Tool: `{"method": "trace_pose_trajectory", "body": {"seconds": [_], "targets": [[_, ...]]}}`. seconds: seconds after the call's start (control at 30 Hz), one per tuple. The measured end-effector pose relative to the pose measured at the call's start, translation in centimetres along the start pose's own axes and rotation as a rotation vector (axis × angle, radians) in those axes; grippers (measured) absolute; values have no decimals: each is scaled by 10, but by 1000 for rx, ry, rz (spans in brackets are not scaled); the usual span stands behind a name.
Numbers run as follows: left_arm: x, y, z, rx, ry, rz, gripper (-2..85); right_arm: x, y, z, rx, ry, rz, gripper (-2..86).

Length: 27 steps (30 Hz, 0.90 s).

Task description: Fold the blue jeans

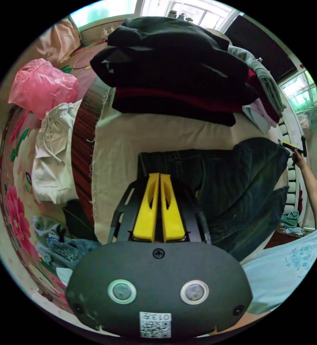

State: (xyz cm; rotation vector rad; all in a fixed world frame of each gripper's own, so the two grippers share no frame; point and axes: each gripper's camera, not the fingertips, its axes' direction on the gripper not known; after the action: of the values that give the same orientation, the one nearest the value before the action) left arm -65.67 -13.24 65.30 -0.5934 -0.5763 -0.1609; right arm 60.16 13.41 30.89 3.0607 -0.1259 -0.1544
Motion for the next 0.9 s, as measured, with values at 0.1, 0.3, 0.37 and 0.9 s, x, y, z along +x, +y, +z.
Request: {"method": "trace_pose_trajectory", "body": {"seconds": [0.1, 0.3, 0.37, 0.9], "targets": [[4, 5, -17, 41, 1, -9, -3, -2, -9, 17, -54, -70, -19, 59], [13, 16, -39, 102, -17, -15, -5, 3, 16, -11, 89, 90, -22, 44], [16, 22, -57, 179, -23, -22, -5, 18, 32, -41, 235, 75, 67, 44], [-23, 33, -72, 518, 26, -421, -2, 85, 70, -58, 521, -282, 549, 132]]}}
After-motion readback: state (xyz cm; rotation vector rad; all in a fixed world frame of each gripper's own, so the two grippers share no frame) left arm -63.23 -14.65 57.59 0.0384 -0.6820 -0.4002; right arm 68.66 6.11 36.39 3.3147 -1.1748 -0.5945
